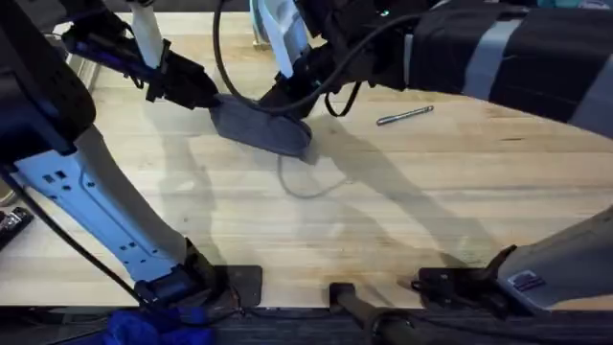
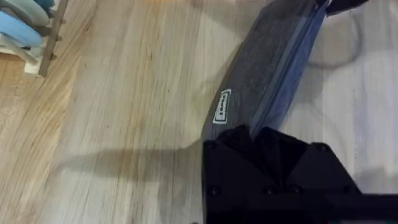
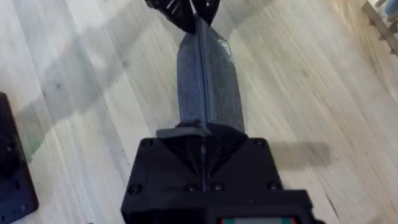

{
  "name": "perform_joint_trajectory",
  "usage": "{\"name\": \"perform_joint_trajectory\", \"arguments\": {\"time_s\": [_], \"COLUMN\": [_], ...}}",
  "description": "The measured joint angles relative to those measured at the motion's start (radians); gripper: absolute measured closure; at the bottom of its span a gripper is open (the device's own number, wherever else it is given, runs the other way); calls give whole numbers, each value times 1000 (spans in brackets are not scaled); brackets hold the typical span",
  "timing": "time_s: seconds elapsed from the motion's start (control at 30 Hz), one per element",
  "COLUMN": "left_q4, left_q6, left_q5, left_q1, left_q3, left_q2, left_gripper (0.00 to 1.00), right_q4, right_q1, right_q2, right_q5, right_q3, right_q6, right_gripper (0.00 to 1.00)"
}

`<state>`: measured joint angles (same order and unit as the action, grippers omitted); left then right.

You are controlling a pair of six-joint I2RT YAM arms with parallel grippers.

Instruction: Unzip the bag, pick up the pens from the table one at a time and place them inside, then zip the bag closed.

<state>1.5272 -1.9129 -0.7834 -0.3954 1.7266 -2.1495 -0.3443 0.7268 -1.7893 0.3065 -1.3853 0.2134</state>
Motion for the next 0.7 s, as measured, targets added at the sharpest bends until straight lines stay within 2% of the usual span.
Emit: {"name": "perform_joint_trajectory", "arguments": {"time_s": [0.7], "left_q4": [5], "left_q6": [0], "left_q5": [2], "left_q1": [2], "left_q3": [0], "left_q2": [0], "left_gripper": [959], "right_q4": [117], "right_q1": [7], "right_q2": [-68], "right_q5": [6], "right_q3": [-14], "right_q6": [-32], "right_gripper": [971]}}
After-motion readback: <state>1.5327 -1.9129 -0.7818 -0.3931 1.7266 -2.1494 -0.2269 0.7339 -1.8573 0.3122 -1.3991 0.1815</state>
